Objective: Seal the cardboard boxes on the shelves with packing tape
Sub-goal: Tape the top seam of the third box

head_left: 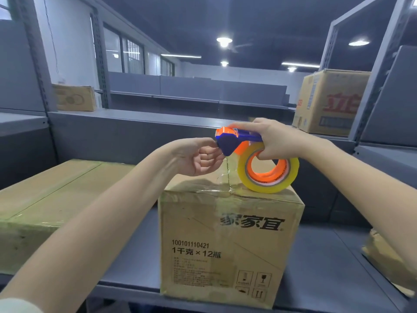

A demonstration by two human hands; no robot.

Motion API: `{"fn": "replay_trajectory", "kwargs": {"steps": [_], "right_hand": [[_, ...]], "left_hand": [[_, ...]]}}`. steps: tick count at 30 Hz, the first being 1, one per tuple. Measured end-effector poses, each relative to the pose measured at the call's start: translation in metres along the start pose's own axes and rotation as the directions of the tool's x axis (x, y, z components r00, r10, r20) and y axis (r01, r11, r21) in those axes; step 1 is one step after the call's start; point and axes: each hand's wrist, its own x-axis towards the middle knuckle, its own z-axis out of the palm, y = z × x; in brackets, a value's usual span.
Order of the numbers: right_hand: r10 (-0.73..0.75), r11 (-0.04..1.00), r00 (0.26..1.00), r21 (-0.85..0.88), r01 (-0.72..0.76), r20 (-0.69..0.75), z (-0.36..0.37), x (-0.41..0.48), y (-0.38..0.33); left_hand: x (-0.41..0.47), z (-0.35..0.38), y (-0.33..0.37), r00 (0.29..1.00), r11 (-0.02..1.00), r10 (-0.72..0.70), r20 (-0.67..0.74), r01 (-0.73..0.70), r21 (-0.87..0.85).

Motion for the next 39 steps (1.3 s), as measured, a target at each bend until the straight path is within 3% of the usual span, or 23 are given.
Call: {"fn": "replay_trajectory", "kwargs": {"steps": [8,13,18,22,31,34,39], "right_hand": [[-0.048,0.996,0.998,-0.078,0.045,-0.043,0.005,0.001,-0.005],[-0.085,0.972,0.995,-0.218,0.093,0.045,0.000,0.004,-0.016],[-0.116,0.947,0.986,-0.287,0.145,0.117,-0.005,0.009,-0.031],[-0.136,0.958,0.977,-0.230,0.172,0.164,-0.015,0.012,-0.046],[-0.147,0.985,0.954,-0.047,0.165,0.263,-0.031,0.009,-0.079],[-0.084,0.990,0.945,-0.079,0.114,0.316,-0.038,-0.001,-0.072],[0.026,0.995,0.893,-0.095,0.018,0.449,-0.040,-0.014,-0.060]], "left_hand": [[0.003,-0.005,-0.010,0.999,1.000,0.030,-0.023,-0.030,-0.002],[0.000,-0.005,-0.010,0.972,0.978,0.161,-0.174,-0.134,0.158],[-0.010,-0.018,-0.017,0.950,0.966,0.214,-0.227,-0.170,0.197],[-0.026,-0.036,-0.013,0.925,0.961,0.259,-0.279,-0.216,0.175],[-0.063,-0.066,-0.015,0.917,0.979,0.204,-0.342,-0.194,0.065],[-0.076,-0.099,-0.019,0.880,0.970,0.243,-0.409,-0.223,0.098],[-0.077,-0.112,-0.039,0.879,0.969,0.231,-0.417,-0.173,0.174]]}}
